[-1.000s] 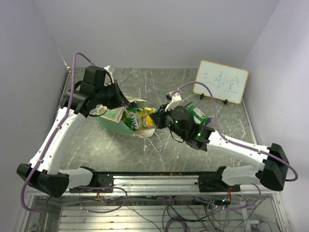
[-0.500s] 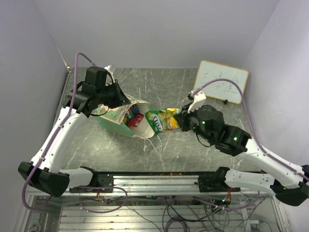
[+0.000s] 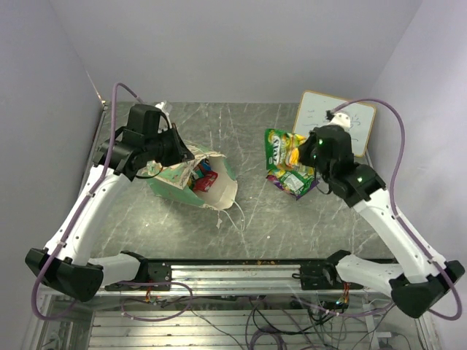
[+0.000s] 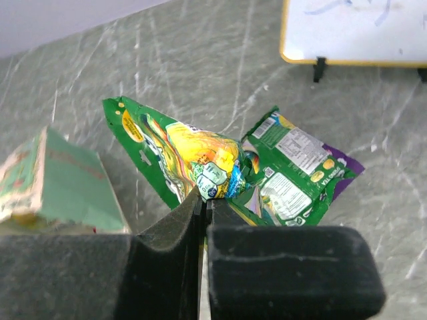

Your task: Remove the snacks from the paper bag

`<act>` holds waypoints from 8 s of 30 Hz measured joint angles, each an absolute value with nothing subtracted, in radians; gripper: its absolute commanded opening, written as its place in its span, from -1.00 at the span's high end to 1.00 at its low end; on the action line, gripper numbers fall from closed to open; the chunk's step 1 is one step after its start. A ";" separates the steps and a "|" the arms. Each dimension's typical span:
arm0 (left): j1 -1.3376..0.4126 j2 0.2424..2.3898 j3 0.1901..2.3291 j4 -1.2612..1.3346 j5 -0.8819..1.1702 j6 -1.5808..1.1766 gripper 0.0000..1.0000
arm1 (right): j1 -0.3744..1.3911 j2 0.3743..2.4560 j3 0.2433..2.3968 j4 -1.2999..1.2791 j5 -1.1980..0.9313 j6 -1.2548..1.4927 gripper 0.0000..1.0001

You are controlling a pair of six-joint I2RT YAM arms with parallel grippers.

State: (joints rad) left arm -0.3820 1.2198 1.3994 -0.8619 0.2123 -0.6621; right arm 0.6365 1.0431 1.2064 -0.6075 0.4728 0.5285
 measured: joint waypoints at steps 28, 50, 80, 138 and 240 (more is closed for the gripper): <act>-0.382 1.274 1.508 -0.935 0.259 -0.612 0.86 | -0.008 1.210 0.772 -0.239 -0.146 1.022 1.00; -0.382 1.241 1.481 -0.939 0.308 -0.601 0.86 | -0.055 1.246 0.613 -0.126 -0.152 1.031 0.59; -0.382 1.197 1.442 -0.984 0.325 -0.587 0.86 | 0.920 1.224 0.749 0.226 -0.280 0.044 -0.12; -0.377 1.121 1.428 -1.043 0.344 -0.648 0.86 | 0.922 2.284 1.205 1.259 0.083 -0.256 0.74; -0.081 1.320 1.586 -0.990 0.163 -0.567 0.86 | 0.957 1.002 0.841 -0.290 -0.076 0.052 1.00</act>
State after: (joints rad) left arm -0.0811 1.3201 1.5860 -0.9897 0.1635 -0.5671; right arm 0.9569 1.0019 0.8413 -0.2905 -0.0761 0.0525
